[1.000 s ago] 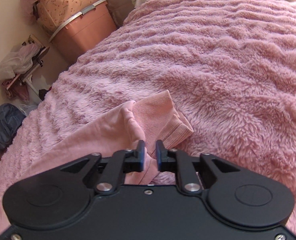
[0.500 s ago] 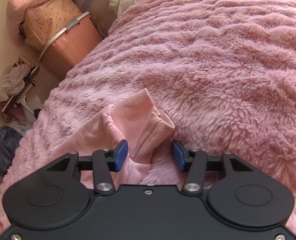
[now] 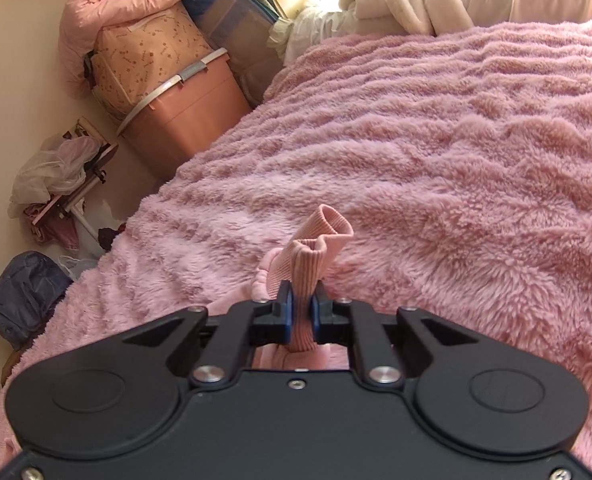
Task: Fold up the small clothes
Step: 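Carry the held sleeve across the sweatshirt body and open the right gripper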
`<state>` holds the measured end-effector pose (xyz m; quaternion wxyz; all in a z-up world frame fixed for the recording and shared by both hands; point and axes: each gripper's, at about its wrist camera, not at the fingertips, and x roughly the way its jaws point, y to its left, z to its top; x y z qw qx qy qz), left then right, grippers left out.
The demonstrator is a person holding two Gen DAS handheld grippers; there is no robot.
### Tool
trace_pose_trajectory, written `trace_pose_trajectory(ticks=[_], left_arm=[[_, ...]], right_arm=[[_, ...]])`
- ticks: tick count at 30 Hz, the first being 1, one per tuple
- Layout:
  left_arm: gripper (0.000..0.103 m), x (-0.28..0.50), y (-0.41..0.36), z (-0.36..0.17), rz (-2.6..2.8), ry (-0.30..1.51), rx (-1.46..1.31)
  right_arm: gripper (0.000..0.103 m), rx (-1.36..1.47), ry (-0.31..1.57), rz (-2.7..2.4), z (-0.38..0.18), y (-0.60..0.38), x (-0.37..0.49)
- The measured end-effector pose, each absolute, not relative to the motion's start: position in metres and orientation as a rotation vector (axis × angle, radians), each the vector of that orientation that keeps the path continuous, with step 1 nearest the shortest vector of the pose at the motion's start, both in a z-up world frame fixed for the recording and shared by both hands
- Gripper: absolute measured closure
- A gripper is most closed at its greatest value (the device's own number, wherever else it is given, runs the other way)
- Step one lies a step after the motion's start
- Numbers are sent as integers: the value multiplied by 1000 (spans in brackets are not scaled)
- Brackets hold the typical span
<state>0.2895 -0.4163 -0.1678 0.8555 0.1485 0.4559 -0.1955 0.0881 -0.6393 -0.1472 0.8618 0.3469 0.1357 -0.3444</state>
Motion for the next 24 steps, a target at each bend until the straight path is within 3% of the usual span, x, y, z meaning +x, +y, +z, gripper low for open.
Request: trace_pose_trajectory(ticks=[11, 24], left_arm=[[0, 293, -274, -116, -253, 941, 238], [0, 279, -85, -143, -33, 1079, 117]], right_arm=[[94, 653, 195, -463, -56, -525, 140], [94, 580, 277, -139, -35, -331, 219]])
